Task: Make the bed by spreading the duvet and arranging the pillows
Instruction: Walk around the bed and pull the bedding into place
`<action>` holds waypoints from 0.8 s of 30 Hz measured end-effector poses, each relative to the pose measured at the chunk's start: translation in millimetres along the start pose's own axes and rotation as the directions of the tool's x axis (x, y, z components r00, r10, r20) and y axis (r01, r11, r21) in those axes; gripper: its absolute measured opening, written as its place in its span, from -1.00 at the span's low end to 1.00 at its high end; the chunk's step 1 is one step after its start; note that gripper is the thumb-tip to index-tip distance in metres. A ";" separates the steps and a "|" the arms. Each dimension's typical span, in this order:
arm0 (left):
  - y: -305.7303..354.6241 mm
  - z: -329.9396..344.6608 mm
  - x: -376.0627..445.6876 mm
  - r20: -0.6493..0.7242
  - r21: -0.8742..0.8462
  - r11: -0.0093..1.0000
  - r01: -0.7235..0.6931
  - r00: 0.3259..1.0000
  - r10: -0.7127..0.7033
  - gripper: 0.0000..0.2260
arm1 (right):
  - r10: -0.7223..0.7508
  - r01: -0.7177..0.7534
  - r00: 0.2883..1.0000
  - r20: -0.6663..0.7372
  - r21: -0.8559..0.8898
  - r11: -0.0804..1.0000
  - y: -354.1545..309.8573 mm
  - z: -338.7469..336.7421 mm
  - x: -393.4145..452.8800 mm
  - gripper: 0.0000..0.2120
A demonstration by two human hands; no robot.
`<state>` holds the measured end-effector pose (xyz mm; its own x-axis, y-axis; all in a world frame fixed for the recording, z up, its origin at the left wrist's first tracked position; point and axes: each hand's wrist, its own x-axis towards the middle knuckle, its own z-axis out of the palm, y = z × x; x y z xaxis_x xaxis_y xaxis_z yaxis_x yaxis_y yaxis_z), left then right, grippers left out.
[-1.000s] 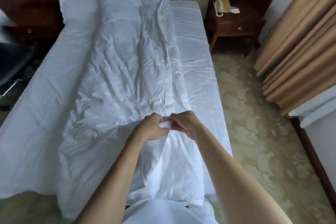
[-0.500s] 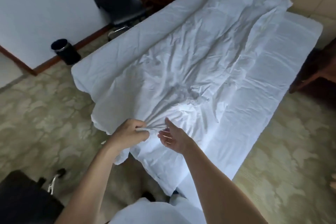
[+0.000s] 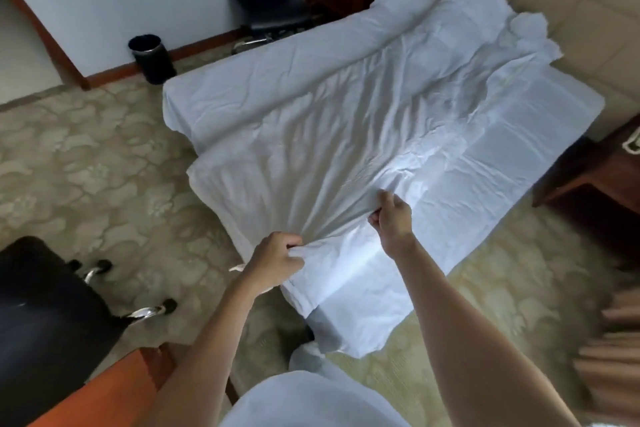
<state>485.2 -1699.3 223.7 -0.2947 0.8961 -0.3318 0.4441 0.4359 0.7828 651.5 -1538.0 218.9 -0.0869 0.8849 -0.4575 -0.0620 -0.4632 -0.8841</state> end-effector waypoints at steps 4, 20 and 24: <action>-16.5 44.9 -19.6 -0.061 0.041 0.995 0.091 0.994 -0.089 -0.78 | 0.071 -0.034 0.994 0.088 -0.363 0.931 4.1 -45.1 -38.9 -0.67; 26.0 135.4 -23.8 -0.042 0.002 0.946 0.325 0.945 -0.325 -0.91 | 0.209 0.079 0.938 0.277 -0.758 0.648 0.1 -177.2 -13.3 -0.74; 87.9 193.7 -1.6 -0.061 0.025 0.946 0.324 0.945 -0.322 -0.94 | 0.133 0.264 0.936 0.325 -0.901 0.345 -26.9 -260.7 13.9 -0.74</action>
<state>688.6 -1646.2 191.1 -0.4734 0.7011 -0.5333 0.3454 0.7047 0.6198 911.2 -1500.6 211.5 -0.4128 0.7511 -0.5153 0.8515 0.1174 -0.5110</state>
